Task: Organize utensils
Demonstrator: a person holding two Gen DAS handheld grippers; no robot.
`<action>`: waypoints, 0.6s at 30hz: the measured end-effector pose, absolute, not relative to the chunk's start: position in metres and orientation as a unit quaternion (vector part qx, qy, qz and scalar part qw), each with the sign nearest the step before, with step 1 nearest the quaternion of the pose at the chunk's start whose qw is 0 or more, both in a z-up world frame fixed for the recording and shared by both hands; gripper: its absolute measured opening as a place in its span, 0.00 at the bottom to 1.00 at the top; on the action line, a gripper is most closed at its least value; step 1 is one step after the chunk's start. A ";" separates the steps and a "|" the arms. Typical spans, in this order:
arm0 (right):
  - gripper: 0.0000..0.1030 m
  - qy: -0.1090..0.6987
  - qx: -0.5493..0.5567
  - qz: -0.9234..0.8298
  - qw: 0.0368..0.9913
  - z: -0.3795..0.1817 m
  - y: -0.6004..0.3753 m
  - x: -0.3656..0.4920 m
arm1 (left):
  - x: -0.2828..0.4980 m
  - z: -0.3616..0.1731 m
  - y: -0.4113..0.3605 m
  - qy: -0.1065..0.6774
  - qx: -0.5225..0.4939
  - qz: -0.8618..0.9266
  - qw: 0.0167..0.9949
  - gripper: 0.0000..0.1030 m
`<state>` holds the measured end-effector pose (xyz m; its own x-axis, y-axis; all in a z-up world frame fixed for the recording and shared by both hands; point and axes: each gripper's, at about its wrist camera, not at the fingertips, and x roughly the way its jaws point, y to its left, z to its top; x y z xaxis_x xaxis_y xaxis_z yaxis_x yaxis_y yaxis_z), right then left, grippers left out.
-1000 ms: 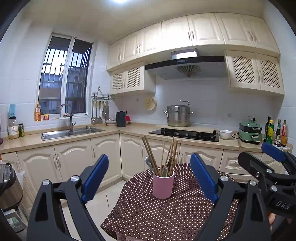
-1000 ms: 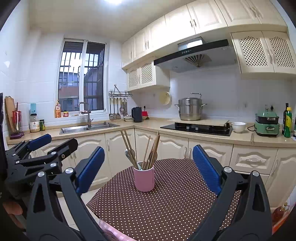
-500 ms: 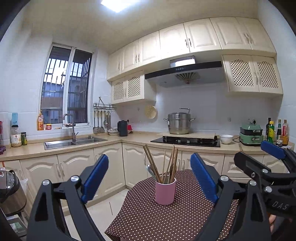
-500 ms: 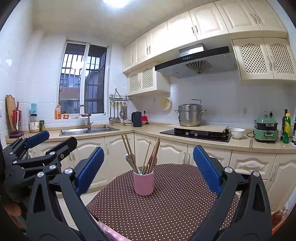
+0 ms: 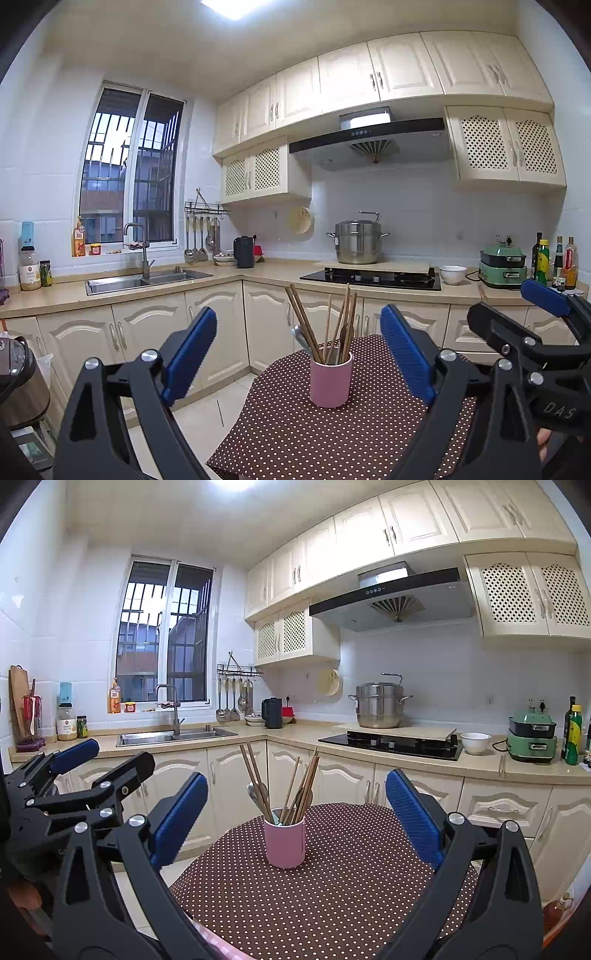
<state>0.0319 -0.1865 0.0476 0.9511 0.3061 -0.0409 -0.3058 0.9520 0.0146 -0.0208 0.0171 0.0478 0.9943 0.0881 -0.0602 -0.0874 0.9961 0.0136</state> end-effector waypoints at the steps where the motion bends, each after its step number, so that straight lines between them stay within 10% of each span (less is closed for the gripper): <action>1: 0.92 0.022 0.004 0.155 0.988 0.047 -0.186 0.032 | -0.020 0.047 0.018 0.032 0.004 0.043 0.999 0.86; 18: 0.93 0.035 0.009 0.155 0.987 0.043 -0.185 0.041 | -0.008 0.042 0.021 0.042 0.004 0.042 0.998 0.86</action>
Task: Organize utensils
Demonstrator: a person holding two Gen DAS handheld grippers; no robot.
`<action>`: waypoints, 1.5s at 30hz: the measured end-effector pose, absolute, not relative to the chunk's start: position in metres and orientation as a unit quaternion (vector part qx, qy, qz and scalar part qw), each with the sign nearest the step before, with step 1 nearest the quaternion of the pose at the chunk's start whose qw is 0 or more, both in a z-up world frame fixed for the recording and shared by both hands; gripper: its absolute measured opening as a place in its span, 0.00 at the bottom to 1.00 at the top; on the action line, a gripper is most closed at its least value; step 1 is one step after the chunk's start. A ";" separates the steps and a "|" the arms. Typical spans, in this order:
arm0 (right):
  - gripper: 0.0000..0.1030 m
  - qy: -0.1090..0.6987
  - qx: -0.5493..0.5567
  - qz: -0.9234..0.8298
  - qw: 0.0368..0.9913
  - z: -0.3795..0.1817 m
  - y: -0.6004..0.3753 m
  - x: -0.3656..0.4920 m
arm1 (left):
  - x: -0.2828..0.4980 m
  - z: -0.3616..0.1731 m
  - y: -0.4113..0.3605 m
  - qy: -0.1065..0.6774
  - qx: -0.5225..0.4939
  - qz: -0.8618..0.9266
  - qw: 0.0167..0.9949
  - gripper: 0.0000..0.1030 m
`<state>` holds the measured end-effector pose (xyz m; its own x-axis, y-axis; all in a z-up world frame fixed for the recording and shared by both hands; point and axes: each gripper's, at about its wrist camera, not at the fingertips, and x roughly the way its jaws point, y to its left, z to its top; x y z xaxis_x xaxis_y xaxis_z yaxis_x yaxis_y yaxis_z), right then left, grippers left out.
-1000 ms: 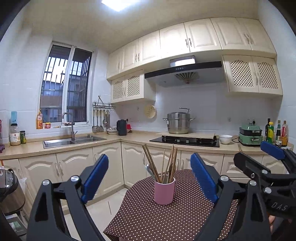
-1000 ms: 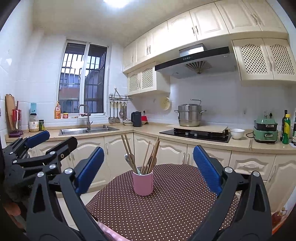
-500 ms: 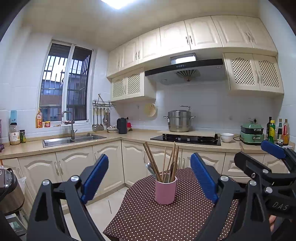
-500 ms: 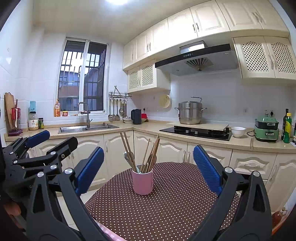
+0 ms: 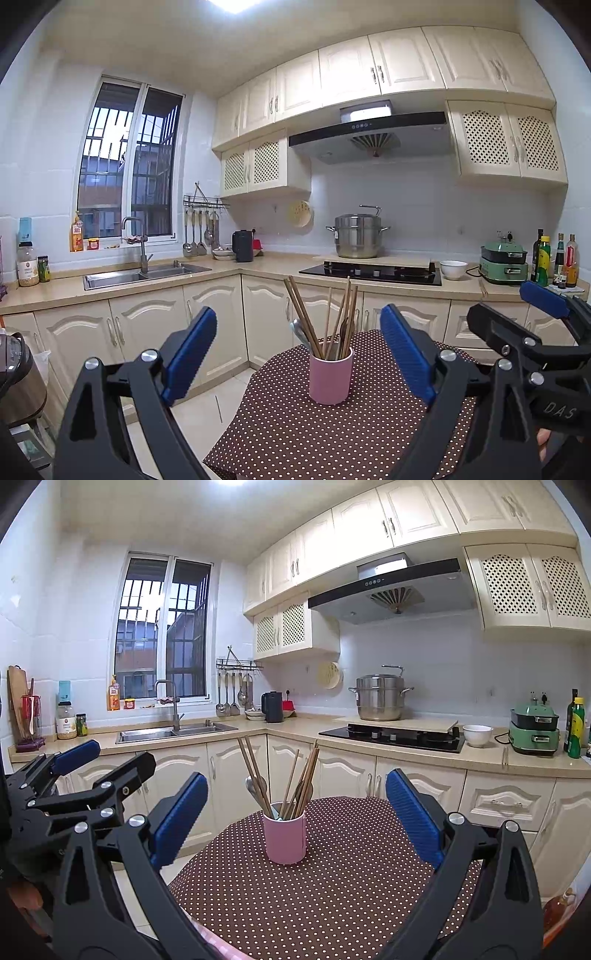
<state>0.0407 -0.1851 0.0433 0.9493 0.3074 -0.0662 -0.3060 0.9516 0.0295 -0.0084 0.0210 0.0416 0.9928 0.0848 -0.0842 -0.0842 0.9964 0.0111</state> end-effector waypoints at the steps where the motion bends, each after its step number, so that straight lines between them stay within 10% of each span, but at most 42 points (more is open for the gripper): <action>1: 0.93 0.036 0.010 0.155 0.987 0.043 -0.185 0.041 | -0.008 0.041 0.021 0.043 0.004 0.042 0.998 0.86; 45: 0.92 0.046 0.015 0.155 0.987 0.036 -0.182 0.044 | 0.003 0.032 0.025 0.053 0.004 0.041 0.998 0.86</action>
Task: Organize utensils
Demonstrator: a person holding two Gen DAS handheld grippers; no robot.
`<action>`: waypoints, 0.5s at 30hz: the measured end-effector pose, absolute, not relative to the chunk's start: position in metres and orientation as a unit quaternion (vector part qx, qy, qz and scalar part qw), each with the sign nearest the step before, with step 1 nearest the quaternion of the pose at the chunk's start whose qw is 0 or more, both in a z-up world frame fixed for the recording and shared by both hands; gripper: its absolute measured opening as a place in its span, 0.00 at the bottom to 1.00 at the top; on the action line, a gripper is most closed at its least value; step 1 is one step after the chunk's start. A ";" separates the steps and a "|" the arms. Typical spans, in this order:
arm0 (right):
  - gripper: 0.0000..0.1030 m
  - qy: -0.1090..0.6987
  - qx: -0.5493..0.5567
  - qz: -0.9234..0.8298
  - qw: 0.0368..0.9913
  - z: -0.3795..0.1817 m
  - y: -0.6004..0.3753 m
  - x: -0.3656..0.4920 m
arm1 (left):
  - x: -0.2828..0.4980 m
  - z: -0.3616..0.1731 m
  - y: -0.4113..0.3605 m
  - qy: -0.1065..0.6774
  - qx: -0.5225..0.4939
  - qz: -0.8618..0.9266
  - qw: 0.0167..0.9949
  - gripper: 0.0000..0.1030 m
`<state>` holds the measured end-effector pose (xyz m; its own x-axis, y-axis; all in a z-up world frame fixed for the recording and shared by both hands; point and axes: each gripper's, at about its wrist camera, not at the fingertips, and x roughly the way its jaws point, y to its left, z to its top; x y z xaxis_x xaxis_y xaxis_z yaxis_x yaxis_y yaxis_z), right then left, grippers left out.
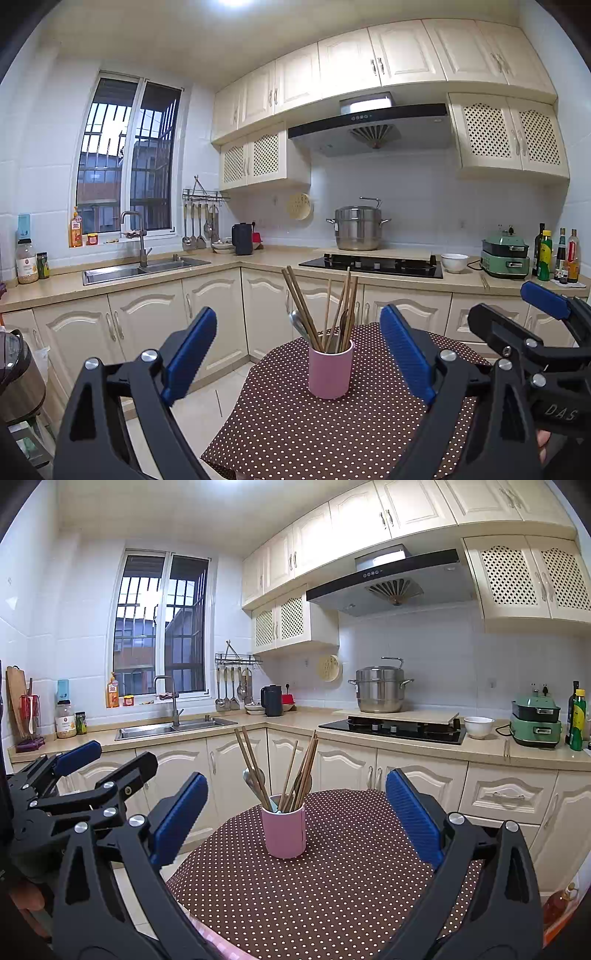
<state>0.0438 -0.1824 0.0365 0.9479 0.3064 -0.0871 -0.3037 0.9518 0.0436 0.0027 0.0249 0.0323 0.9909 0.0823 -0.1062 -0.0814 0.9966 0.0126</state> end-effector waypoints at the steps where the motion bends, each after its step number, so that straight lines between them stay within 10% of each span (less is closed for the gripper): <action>1: 0.92 0.047 0.015 0.155 0.987 0.036 -0.183 0.044 | 0.003 0.032 0.025 0.053 0.004 0.041 0.998 0.86; 15: 0.93 0.051 0.016 0.155 0.986 0.032 -0.178 0.044 | 0.005 0.026 0.027 0.058 0.004 0.041 0.997 0.86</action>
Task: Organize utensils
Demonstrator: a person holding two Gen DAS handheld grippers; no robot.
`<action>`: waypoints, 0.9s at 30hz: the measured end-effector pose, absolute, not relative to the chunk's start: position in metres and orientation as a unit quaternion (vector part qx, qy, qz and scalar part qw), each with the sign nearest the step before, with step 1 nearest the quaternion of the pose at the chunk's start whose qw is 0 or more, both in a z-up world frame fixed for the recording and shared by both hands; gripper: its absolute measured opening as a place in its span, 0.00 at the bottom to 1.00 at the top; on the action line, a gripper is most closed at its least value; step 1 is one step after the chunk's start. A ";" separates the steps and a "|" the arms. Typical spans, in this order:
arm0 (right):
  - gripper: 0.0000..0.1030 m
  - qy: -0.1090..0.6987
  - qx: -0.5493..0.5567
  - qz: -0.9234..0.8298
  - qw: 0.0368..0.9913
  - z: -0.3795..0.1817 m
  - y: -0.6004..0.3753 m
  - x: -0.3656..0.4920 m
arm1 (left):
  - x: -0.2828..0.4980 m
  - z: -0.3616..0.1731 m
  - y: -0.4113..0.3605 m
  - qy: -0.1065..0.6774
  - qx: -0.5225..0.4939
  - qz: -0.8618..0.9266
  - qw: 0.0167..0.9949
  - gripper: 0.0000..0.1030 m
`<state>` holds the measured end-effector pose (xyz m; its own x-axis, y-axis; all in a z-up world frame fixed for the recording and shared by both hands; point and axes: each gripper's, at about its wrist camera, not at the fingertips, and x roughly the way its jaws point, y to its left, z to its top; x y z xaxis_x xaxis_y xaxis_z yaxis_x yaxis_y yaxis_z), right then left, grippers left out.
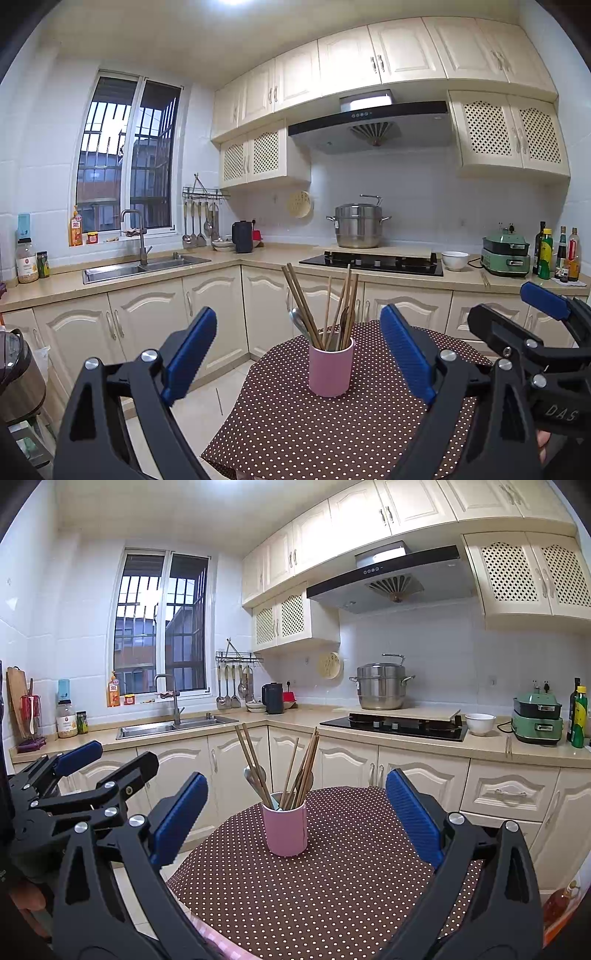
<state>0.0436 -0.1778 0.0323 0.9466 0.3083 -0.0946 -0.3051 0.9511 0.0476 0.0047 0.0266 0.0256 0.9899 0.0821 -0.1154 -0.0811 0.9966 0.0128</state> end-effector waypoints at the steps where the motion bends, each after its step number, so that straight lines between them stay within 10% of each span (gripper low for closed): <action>1: 0.92 0.050 0.016 0.156 0.986 0.032 -0.178 0.044 | 0.004 0.025 0.027 0.058 0.003 0.040 0.997 0.86; 27: 0.93 0.063 0.021 0.160 0.985 0.031 -0.178 0.055 | 0.009 0.022 0.030 0.068 0.003 0.042 0.997 0.86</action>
